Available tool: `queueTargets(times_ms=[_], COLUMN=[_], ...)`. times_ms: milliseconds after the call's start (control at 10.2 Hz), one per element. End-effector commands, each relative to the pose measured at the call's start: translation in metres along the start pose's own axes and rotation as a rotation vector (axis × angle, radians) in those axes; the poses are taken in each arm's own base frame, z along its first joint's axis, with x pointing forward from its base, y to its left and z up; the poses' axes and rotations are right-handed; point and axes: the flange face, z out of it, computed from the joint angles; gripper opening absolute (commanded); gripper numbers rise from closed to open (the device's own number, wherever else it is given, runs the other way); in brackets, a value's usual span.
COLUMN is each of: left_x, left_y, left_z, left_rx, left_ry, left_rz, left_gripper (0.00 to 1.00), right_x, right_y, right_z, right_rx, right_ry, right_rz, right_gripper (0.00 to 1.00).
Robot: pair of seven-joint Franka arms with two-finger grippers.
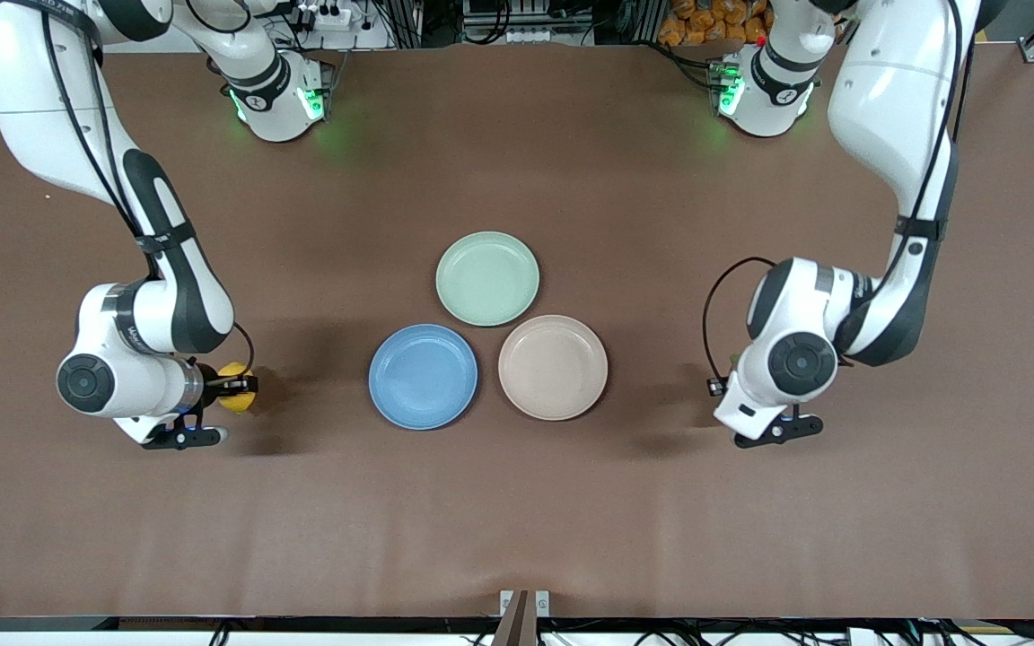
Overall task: Pick lemon and lettuce from blue and beige plates
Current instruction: 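Lift the lettuce and lemon off the plates, carrying them outward, then lower and release the lettuce and lemon onto the table beside the plates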
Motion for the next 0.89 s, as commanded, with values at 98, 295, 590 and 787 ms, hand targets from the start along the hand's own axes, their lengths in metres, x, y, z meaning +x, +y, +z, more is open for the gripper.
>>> queueTargets(times_ms=[98, 295, 590, 787], left_x=[0.012, -0.004, -0.042, -0.057], left_y=[-0.021, -0.026, -0.062, -0.085], left_z=[-0.035, -0.1, -0.211, -0.255], left_rx=[-0.049, -0.068, -0.09, -0.102], left_ry=[0.026, 0.088, 0.169, 0.225], left_rz=[-0.028, -0.024, 0.011, 0.099], left_gripper=[1.0, 1.0, 1.0, 1.0], right_x=[-0.011, -0.013, -0.019, -0.041], right_y=[0.008, 0.002, -0.001, -0.001], right_z=[-0.002, -0.006, -0.085, -0.175], right_rx=[-0.003, -0.004, -0.002, -0.009], right_ry=[-0.005, -0.01, -0.008, 0.007], right_rz=[-0.001, -0.007, -0.006, 0.001], right_gripper=[0.88, 1.0, 1.0, 1.0])
